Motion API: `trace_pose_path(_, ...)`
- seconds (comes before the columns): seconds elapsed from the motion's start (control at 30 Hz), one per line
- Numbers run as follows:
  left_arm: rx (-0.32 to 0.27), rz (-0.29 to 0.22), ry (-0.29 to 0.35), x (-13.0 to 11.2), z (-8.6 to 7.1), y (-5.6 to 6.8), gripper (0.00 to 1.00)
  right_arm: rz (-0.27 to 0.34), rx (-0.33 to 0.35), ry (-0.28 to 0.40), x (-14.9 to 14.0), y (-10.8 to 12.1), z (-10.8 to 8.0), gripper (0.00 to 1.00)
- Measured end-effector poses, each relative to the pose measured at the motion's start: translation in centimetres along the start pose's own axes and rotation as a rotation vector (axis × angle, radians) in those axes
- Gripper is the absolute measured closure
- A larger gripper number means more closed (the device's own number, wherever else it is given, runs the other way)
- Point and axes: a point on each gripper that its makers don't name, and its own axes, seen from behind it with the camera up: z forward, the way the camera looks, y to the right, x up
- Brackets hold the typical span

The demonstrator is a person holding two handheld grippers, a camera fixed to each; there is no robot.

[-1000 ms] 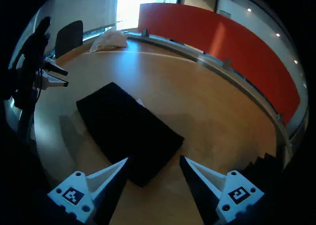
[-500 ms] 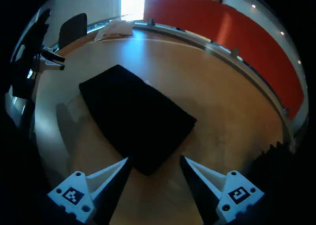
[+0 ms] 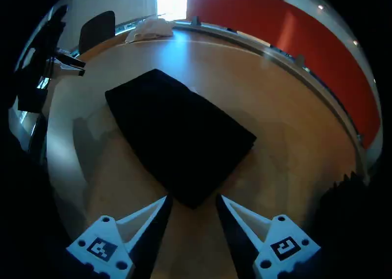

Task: Fold towel

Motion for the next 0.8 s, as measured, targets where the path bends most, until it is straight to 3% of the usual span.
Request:
trace_pose_path(0.17,-0.001,0.001,0.000,-0.09,-0.01,-0.05,0.03,0.004,0.020,-0.014,-0.35,-0.36,-0.10,0.48)
trace_pose_path(0.33,-0.002,0.003,0.000,-0.19,-0.09,-0.09,0.03,-0.001,0.025,-0.021,-0.61,-0.45,-0.01,0.52)
trace_pose_path(0.7,-0.001,-0.002,-0.005,-0.56,-0.14,-0.15,0.03,-0.004,0.018,-0.019,-0.58,-0.28,0.05,0.91)
trace_pose_path(0.8,0.000,0.000,-0.006,-0.64,-0.14,-0.18,0.03,-0.002,0.010,-0.012,-0.38,-0.11,-0.01,0.95)
